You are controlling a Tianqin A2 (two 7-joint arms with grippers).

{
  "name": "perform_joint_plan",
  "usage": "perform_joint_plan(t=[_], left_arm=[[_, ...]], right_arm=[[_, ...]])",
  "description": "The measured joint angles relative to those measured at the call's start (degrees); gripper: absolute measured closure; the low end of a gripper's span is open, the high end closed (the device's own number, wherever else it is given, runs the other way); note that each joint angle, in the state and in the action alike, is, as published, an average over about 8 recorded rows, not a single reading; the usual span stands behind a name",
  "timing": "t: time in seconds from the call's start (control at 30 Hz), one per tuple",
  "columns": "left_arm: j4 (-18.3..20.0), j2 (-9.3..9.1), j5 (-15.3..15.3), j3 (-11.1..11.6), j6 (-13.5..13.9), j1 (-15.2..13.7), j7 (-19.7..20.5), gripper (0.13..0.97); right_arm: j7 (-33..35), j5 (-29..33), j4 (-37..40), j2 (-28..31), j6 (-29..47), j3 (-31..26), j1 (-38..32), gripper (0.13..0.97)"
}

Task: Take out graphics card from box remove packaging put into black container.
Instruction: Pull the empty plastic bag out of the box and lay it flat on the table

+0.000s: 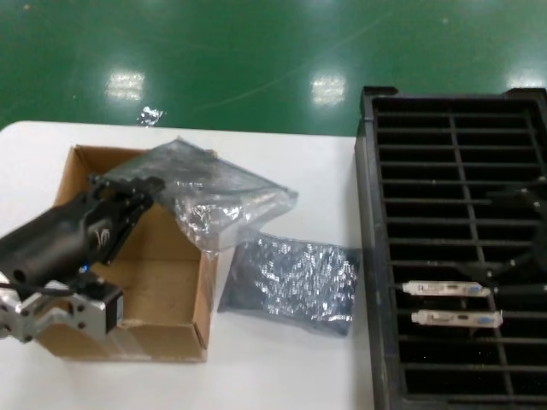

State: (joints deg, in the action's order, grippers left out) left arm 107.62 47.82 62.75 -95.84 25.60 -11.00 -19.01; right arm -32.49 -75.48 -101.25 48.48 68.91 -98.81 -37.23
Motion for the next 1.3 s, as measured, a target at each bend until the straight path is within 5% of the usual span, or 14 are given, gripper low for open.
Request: perform_joint_plan(t=[0.37, 0.7, 0.9, 1.13, 1.3], left_arm=[[0.0, 0.00, 0.0, 0.0, 0.0, 0.0, 0.0, 0.959], [0.5, -1.69, -2.5, 0.2, 1.1, -0.3, 1.2, 0.959], [1.5, -7.71, -10.2, -0.6, 4.1, -1.9, 3.3, 0.959], [-0.2, -17.65, -18.8, -5.4, 8.6, -4.2, 5.7, 0.959], [-3.8, -24.28, -25.8, -8.7, 8.4, -4.4, 4.5, 0.959]], right_arm=[[-2.8, -5.6, -1.6, -4.2, -18.3, 18.7, 22.4, 0.350], [3.6, -16.9, 1.0, -5.4, -20.2, 29.2, 30.0, 0.201], [8.8, -20.7, 1.1, -4.8, -18.9, 32.4, 32.3, 0.174], [10.0, -21.8, 1.1, -4.2, -19.1, 32.8, 33.2, 0.135], [9.6, -21.9, 1.1, -3.8, -19.8, 32.3, 33.2, 0.129]])
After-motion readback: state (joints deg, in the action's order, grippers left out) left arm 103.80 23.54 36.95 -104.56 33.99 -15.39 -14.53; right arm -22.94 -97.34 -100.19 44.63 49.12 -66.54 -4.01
